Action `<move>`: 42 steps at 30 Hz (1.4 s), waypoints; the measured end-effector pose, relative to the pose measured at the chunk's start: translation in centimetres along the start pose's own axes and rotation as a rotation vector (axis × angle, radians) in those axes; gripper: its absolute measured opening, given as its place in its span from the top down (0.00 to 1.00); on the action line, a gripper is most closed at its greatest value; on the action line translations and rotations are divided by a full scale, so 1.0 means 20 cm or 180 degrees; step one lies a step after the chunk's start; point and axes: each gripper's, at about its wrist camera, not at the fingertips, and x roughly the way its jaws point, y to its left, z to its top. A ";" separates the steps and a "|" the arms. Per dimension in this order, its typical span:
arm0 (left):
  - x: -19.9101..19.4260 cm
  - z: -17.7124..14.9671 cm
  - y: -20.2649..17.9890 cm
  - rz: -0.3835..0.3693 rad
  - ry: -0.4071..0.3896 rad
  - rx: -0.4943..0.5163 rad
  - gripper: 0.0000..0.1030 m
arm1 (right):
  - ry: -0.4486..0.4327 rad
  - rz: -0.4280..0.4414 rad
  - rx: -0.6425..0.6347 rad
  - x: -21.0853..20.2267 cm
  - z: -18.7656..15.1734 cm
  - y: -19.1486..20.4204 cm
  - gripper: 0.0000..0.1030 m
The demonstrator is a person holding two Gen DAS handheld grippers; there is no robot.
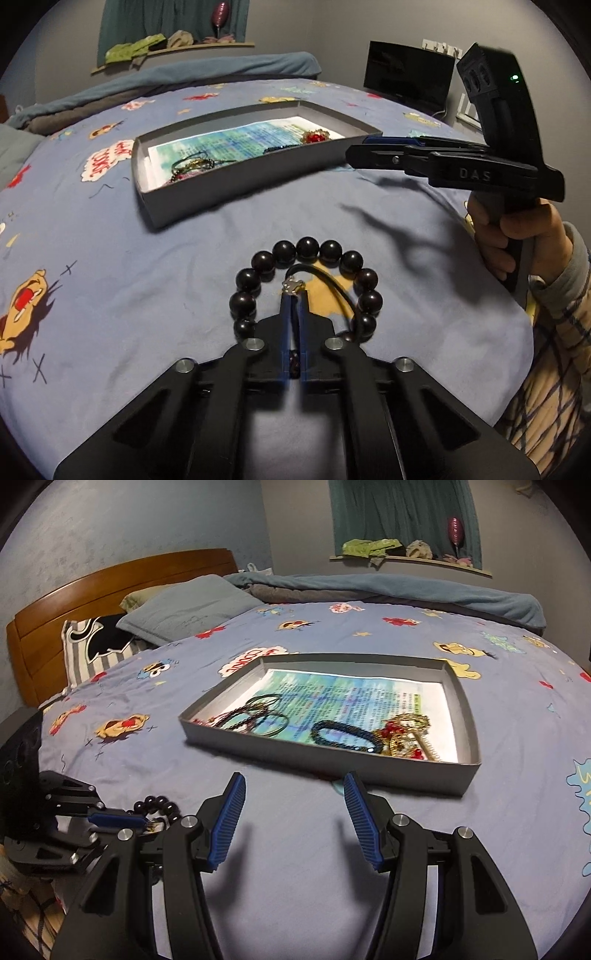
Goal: Organize jewelry
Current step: 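Grasp the dark bead bracelet with the left gripper while the right gripper grasps the black bead bracelet, then carry both bead bracelets over the gray box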
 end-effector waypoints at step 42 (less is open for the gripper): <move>-0.27 0.19 0.30 0.0289 -0.0834 -0.0706 0.97 | 0.0100 0.0392 -0.0600 0.03 -0.02 0.36 0.86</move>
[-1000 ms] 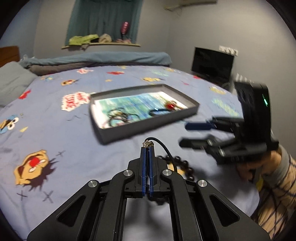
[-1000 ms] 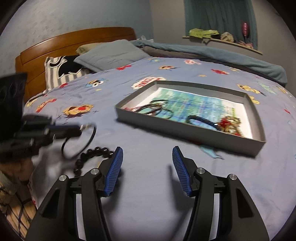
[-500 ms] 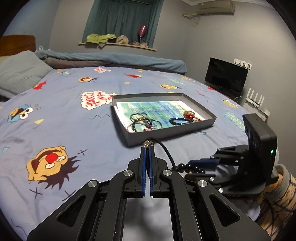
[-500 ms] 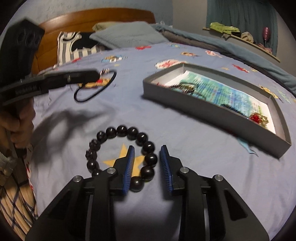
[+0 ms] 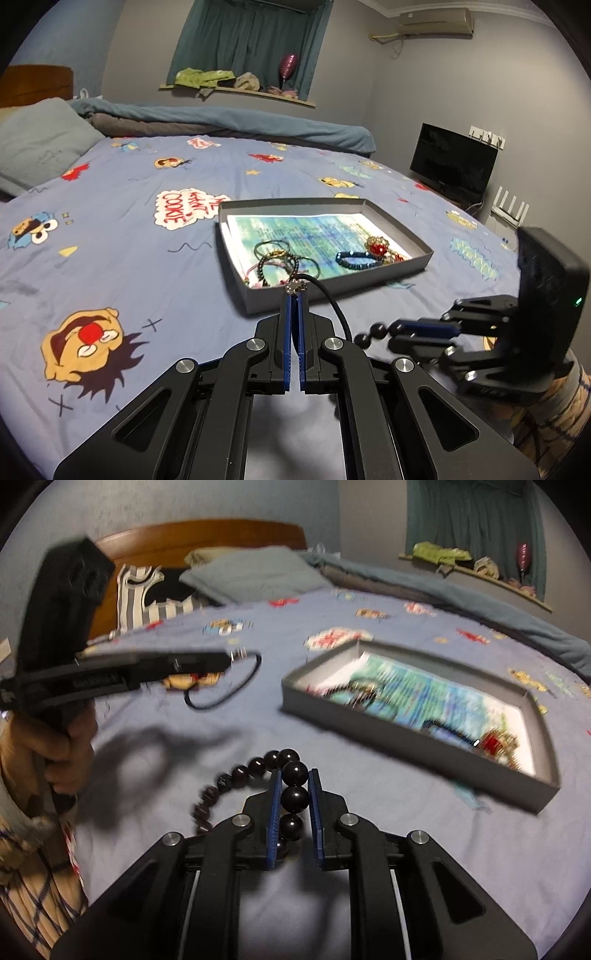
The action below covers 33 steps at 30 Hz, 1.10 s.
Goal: Organize jewelry
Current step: 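Carry both bead bracelets over the gray box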
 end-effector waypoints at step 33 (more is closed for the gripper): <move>0.53 0.28 -0.03 -0.0103 -0.0032 -0.0310 0.97 | -0.0812 -0.0423 0.0598 -0.25 0.33 -0.47 0.86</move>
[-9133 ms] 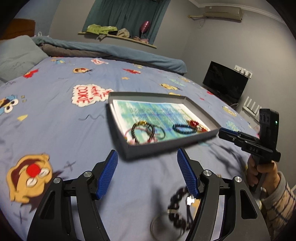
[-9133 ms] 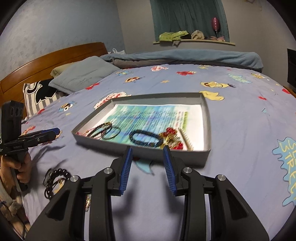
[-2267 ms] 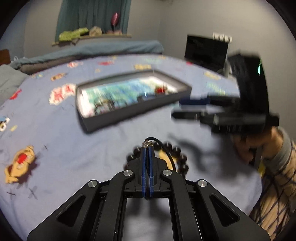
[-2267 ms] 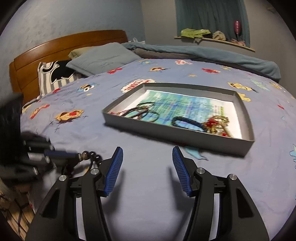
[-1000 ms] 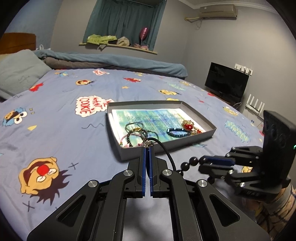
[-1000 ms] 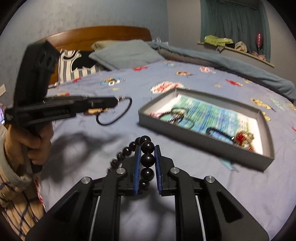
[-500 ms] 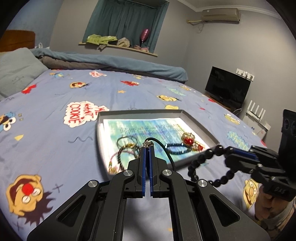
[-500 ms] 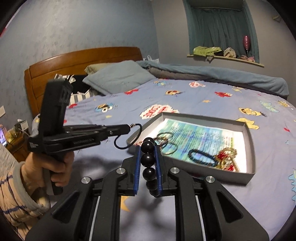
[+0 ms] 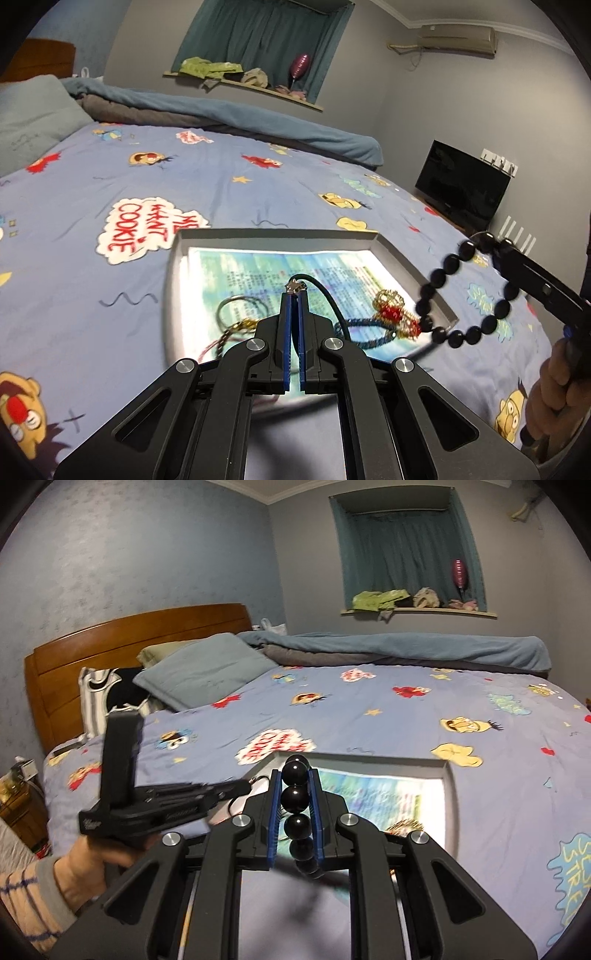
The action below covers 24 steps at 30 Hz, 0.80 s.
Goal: Organize jewelry
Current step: 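Carry both bead bracelets over the gray box, then lower both bead bracelets into the box and open both grippers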
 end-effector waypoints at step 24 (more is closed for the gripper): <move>0.47 0.01 -0.14 0.0313 0.0633 0.0175 0.96 | 0.0429 -0.0363 0.0672 0.46 -0.10 -0.39 0.86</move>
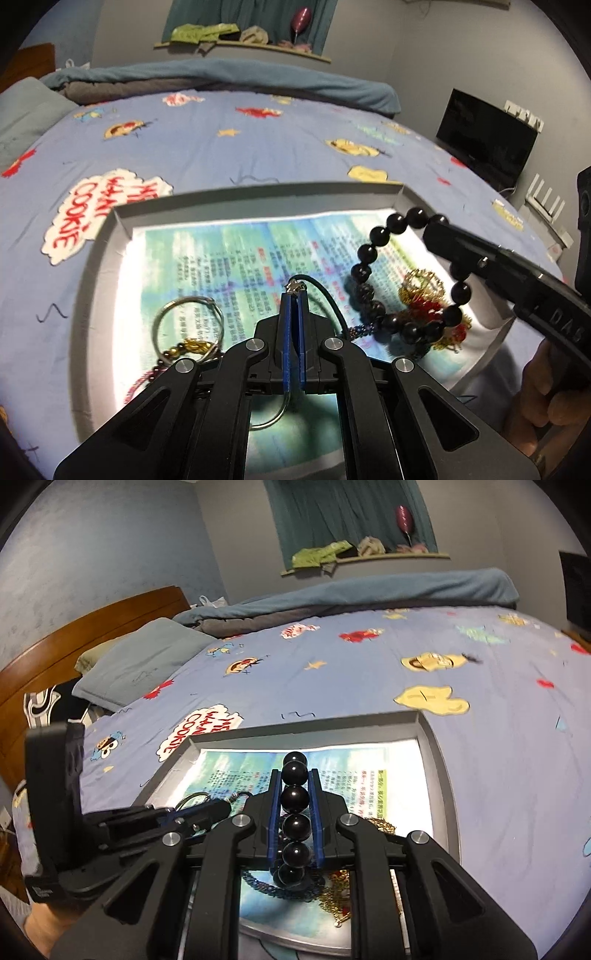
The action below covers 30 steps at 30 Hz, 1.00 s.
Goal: Organize jewelry
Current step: 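Lower both bead bracelets into the box and open both grippers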
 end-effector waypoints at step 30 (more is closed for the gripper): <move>-0.38 -0.12 0.01 -0.0012 -0.0695 0.0050 0.07 | -0.0296 -0.0235 -0.0197 -0.31 -0.16 -0.05 0.30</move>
